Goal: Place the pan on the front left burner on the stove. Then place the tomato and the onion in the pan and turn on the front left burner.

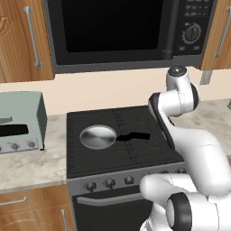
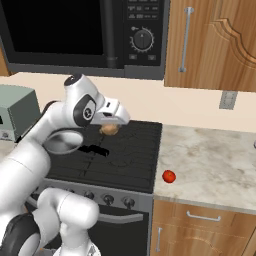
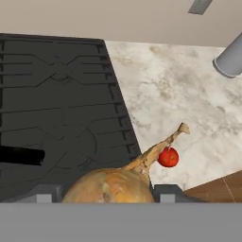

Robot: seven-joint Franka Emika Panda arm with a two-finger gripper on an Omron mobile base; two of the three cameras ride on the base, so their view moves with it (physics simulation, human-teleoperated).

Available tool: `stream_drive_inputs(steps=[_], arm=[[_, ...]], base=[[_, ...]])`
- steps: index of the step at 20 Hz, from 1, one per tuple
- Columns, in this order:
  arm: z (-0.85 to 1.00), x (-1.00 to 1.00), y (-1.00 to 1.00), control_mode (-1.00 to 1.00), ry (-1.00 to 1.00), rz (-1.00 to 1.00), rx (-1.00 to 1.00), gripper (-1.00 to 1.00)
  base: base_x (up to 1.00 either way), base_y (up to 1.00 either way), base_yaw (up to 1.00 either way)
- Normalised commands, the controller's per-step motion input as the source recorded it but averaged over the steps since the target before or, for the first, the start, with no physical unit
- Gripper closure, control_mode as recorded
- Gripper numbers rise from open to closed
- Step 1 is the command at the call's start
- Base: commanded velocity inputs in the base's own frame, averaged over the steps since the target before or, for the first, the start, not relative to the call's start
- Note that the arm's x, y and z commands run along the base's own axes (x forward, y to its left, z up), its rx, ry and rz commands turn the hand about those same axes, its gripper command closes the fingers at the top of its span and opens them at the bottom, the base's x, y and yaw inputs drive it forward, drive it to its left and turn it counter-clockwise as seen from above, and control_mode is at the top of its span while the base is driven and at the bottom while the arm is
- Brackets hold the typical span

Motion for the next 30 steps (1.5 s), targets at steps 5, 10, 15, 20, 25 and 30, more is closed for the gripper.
stream_drive_inputs(steps=[5, 10, 15, 20, 25, 30], arm=[[0.00, -0.21, 0.52, -1.00, 0.02, 0.00, 0.00, 1.00], [0.03, 0.00, 0.49, -1.00, 0.04, 0.00, 0.03, 1.00], [0.00, 0.00, 0.50, -1.00, 0.07, 0.01, 0.08, 1.00], [0.00, 0.00, 0.47, -1.00, 0.09, 0.02, 0.09, 1.00], [0.00, 0.11, 0.42, -1.00, 0.08, 0.03, 0.09, 1.00], [-0.16, 0.05, 0.41, -1.00, 0.05, 0.06, 0.08, 1.00]], base=[[0.00, 0.00, 0.00], [0.00, 0.00, 0.00], [0.00, 0.00, 0.00], [0.00, 0.00, 0.00], [0.00, 0.00, 0.00], [0.00, 0.00, 0.00]])
